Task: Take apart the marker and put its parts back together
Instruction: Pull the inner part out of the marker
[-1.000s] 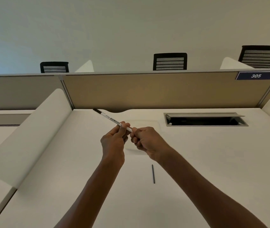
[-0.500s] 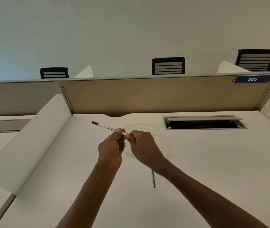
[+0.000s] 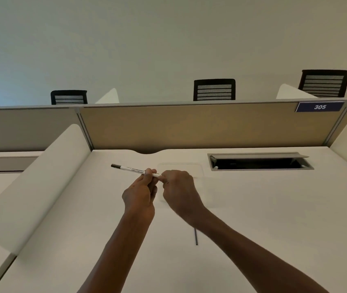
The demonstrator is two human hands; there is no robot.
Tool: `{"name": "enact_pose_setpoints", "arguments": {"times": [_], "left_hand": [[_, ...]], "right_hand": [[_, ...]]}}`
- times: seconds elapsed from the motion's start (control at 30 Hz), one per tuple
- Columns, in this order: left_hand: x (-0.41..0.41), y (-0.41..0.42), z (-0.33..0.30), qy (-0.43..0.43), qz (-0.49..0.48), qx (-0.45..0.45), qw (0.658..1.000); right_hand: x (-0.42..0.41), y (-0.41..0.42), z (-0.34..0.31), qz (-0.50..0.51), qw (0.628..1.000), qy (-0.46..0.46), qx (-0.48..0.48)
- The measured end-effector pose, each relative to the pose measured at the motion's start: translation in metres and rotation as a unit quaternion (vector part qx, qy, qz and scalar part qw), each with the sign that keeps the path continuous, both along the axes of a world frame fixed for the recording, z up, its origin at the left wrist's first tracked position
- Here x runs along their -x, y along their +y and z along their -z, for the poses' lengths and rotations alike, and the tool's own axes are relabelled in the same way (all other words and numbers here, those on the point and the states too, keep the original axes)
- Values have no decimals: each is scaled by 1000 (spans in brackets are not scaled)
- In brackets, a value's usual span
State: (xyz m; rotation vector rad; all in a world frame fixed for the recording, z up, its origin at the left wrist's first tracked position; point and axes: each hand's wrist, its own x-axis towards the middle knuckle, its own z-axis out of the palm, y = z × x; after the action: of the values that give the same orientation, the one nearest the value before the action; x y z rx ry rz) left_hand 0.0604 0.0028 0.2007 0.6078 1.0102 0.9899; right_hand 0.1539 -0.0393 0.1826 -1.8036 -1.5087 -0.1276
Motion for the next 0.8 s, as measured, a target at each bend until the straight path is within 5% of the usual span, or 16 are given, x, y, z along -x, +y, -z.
{"name": "enact_pose_setpoints", "arguments": {"times": [0.1,0.17,0.27,0.37,0.43,0.5,0.63,0.8], "left_hand": [[1,2,2,-9,4,44,999],[2,2,6,-15,10,53,998],[2,3,11,-25,4,55,998],[0,2,11,-41,-3,42,998],[-2,0,9,-43,3,28,999],[-4,0,9,-46,4,22,999],[-4,0,7,-50,-8,42,998],[3,0,8,-27,43,63,997]], "right_hand": [[-4,-1,18,-17,979,-204,-11],[-5,-1,17,-35,986,-166,-1],[-5,-2,-5,-48,984,159,69],[-9,-2,-18,-64,874,471,97],[-12,-2,-18,-56,824,560,69],[-12,-1,-14,-40,832,552,37],[-14,0,-3,-21,927,374,-13],[-22,0,-1,-18,952,304,-22]]}}
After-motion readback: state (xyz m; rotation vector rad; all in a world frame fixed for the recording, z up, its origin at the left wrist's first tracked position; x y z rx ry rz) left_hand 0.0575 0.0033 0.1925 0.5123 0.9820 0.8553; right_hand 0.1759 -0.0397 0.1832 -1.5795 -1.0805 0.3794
